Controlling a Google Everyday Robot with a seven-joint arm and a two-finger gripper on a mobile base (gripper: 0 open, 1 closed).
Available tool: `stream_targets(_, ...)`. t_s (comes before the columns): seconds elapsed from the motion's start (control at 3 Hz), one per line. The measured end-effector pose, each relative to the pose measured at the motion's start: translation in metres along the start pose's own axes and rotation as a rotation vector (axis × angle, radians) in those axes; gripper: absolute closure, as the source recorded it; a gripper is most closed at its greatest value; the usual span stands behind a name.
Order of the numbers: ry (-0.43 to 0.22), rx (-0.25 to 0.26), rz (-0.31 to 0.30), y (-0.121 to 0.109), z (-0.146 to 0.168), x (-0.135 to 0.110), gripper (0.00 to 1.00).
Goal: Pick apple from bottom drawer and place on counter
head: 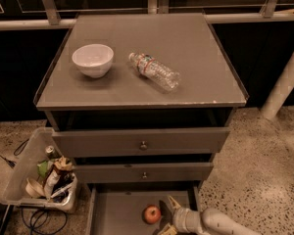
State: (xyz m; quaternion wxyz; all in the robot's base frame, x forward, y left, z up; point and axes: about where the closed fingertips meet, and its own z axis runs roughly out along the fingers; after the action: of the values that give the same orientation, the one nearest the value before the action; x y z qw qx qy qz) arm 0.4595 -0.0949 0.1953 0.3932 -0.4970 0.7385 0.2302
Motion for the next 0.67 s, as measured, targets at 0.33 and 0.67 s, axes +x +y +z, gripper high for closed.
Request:
stream_targets(0.33,-0.007,0.002,-0.015,-0.004,0.022,0.003,0.00)
stream_targets(0.67,0.012,-0.015,-0.018,-0.002,0.044,0.012,0.00)
